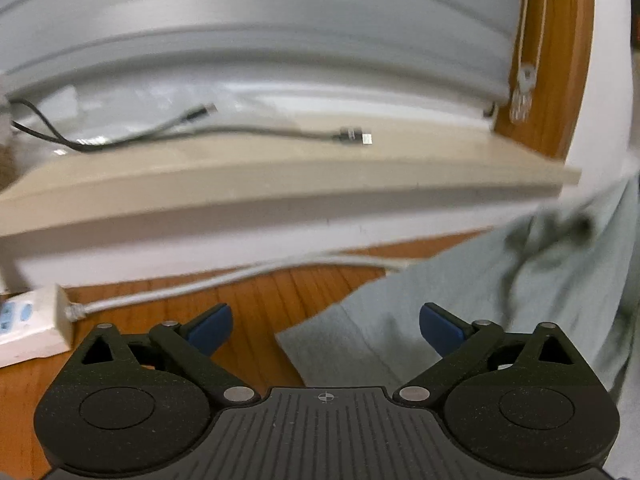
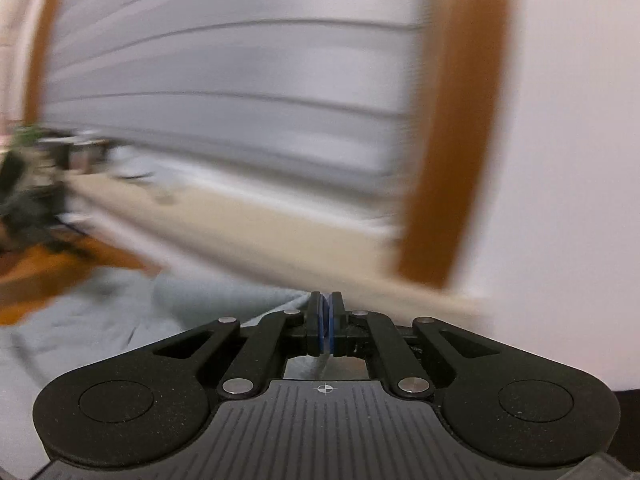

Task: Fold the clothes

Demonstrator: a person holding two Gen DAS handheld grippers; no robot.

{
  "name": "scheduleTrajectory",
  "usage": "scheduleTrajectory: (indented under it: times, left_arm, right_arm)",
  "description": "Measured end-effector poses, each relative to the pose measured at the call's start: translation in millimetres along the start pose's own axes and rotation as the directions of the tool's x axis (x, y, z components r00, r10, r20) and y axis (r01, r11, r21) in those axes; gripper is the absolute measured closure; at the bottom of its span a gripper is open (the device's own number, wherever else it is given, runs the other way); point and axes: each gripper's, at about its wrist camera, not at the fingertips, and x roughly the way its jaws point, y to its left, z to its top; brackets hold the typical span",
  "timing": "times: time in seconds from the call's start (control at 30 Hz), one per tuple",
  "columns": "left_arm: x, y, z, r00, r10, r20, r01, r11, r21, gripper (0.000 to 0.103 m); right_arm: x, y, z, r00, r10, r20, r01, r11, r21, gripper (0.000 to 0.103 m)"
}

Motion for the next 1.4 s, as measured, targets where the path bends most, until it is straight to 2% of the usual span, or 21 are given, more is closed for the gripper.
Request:
scheduleTrajectory:
  times: [0.07, 0.13, 0.3, 0.33, 0.4, 0.47, 0.5, 0.57, 0.67, 0.73, 0.8, 0.87, 1.0, 1.03, 1.07, 1.1, 1.13, 1.17, 1.23, 1.33, 1.4]
  left_arm:
    - [12, -1, -4, 1.000, 0.009, -0.026, -0.008, 1.000, 0.023, 0.011]
    - [21, -1, -9, 0.999, 0.007, -0.040, -0.005, 0.999, 0.038, 0.016]
    - [31, -4, -14, 0.999, -0.014, -0.042, 0.016, 0.998, 0.065, 0.025]
    - [31, -5, -14, 0.999, -0.020, -0.040, 0.022, 0.997, 0.068, 0.030]
    - [31, -8, -16, 0.999, -0.018, -0.035, 0.021, 0.996, 0.082, 0.032]
    - [30, -12, -17, 0.999, -0.025, -0.025, 0.028, 0.994, 0.103, 0.044]
    - [30, -14, -17, 0.999, -0.031, -0.022, 0.033, 0.993, 0.114, 0.049]
    - [28, -18, -17, 0.998, -0.053, -0.018, 0.055, 0.991, 0.122, 0.079]
    - [24, -26, -16, 0.999, -0.043, 0.004, 0.042, 0.988, 0.147, 0.084]
    - [22, -28, -16, 0.999, -0.026, 0.032, 0.021, 0.989, 0.145, 0.085]
    - [19, -25, -15, 0.998, -0.010, 0.060, 0.003, 0.994, 0.112, 0.085]
    - [16, -22, -14, 0.997, 0.005, 0.080, -0.011, 0.997, 0.075, 0.085]
    - [22, -18, -16, 0.999, 0.003, 0.032, -0.005, 0.999, 0.050, 0.085]
    - [23, -19, -16, 1.000, 0.007, 0.018, -0.008, 0.999, 0.051, 0.084]
    - [24, -20, -16, 1.000, 0.014, 0.007, -0.015, 0.999, 0.052, 0.081]
    - [23, -21, -16, 1.000, 0.029, 0.002, -0.029, 0.998, 0.051, 0.077]
    - [22, -23, -15, 0.999, 0.054, 0.004, -0.054, 0.997, 0.048, 0.068]
    - [19, -26, -14, 0.997, 0.081, 0.010, -0.081, 0.995, 0.050, 0.054]
    - [12, -34, -11, 0.991, 0.128, 0.036, -0.130, 0.989, 0.065, 0.041]
    - [1, -49, -6, 0.988, 0.133, 0.074, -0.139, 0.987, 0.084, 0.032]
    - [-4, -61, -4, 0.989, 0.114, 0.092, -0.122, 0.989, 0.086, 0.025]
  right_arm:
    - [-4, -35, -2, 0.990, -0.138, 0.012, 0.138, 0.990, -0.010, 0.101]
    - [-4, -69, -7, 0.964, -0.265, 0.003, 0.265, 0.964, 0.001, 0.101]
    - [6, -148, -31, 0.871, -0.481, -0.097, 0.490, 0.864, 0.116, 0.100]
    - [9, -156, -38, 0.862, -0.492, -0.120, 0.505, 0.852, 0.137, 0.098]
    - [17, -160, -53, 0.863, -0.478, -0.166, 0.502, 0.849, 0.167, 0.088]
    - [22, -158, -67, 0.889, -0.416, -0.193, 0.451, 0.868, 0.208, 0.060]
    - [24, -156, -73, 0.901, -0.382, -0.205, 0.424, 0.876, 0.229, 0.057]
    - [34, -143, -87, 0.932, -0.259, -0.252, 0.320, 0.916, 0.243, 0.052]
    - [49, -123, -106, 0.945, -0.057, -0.321, 0.149, 0.952, 0.268, 0.052]
    - [59, -110, -114, 0.931, 0.033, -0.363, 0.071, 0.960, 0.270, 0.052]
    - [69, -98, -115, 0.913, 0.053, -0.405, 0.051, 0.969, 0.240, 0.051]
    - [71, -102, -115, 0.906, 0.064, -0.419, 0.042, 0.970, 0.238, 0.043]
    - [74, -101, -114, 0.898, 0.085, -0.432, 0.022, 0.971, 0.237, 0.040]
    - [80, -99, -114, 0.897, 0.083, -0.434, 0.020, 0.974, 0.226, 0.047]
    - [74, -100, -113, 0.899, 0.079, -0.431, 0.019, 0.976, 0.218, 0.067]
    - [75, -99, -111, 0.900, 0.080, -0.428, 0.014, 0.977, 0.212, 0.079]
    - [76, -100, -106, 0.904, 0.069, -0.421, 0.018, 0.980, 0.199, 0.102]
    - [78, -101, -101, 0.909, 0.054, -0.412, 0.025, 0.983, 0.184, 0.103]
    - [78, -102, -87, 0.934, -0.010, -0.358, 0.060, 0.990, 0.129, 0.103]
    - [81, -108, -61, 0.957, -0.161, -0.241, 0.178, 0.983, 0.051, 0.103]
    - [85, -110, -48, 0.947, -0.279, -0.159, 0.279, 0.960, -0.020, 0.103]
